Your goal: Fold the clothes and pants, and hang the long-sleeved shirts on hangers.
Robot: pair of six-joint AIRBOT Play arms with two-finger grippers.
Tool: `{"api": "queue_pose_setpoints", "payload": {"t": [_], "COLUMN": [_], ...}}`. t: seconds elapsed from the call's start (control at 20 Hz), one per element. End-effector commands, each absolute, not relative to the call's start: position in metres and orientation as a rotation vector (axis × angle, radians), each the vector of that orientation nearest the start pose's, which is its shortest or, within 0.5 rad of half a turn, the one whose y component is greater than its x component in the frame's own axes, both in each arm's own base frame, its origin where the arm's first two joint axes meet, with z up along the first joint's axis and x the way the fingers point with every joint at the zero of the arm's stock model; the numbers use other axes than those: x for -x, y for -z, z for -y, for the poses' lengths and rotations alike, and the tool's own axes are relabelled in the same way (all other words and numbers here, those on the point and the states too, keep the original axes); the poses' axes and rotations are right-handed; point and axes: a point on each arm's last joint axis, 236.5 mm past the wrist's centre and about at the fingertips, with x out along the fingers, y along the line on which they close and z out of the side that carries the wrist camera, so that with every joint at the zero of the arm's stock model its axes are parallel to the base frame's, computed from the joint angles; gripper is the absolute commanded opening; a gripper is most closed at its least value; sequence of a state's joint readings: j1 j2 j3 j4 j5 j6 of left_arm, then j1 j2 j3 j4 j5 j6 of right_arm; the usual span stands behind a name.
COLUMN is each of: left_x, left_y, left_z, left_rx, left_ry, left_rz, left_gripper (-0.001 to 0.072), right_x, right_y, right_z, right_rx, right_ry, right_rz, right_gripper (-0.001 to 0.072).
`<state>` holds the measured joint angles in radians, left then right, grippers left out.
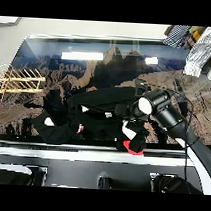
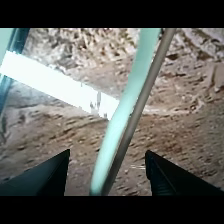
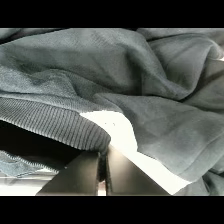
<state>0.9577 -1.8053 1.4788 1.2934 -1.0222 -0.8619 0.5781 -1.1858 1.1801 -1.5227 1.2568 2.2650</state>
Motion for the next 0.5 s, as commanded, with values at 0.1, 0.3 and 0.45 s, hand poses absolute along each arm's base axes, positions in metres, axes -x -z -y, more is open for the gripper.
{"api": "queue_pose_setpoints", "payload": {"t": [0.1,0.3,0.45], "left_x": [-0.324,-0.323,-0.328], "left_y": [0.115,0.124,0.118], "left_z": [-0.349,-0.331,-0.324], "left_rx": [0.299,0.321,0.312], "left_ry": [-0.21,-0.155,-0.132], "left_rz": [-1.279,-1.324,-1.33], "left_gripper": [0.0517,0.0148,0.0031], "right_x": [-0.299,-0.298,-0.293], "right_y": [-0.043,-0.042,-0.04], "right_z": [-0.204,-0.201,-0.198], "right_rx": [-0.25,-0.239,-0.226], "right_ry": [-0.067,-0.057,-0.045], "right_rz": [-1.336,-1.343,-1.361], "right_gripper": [0.004,0.004,0.0041]}}
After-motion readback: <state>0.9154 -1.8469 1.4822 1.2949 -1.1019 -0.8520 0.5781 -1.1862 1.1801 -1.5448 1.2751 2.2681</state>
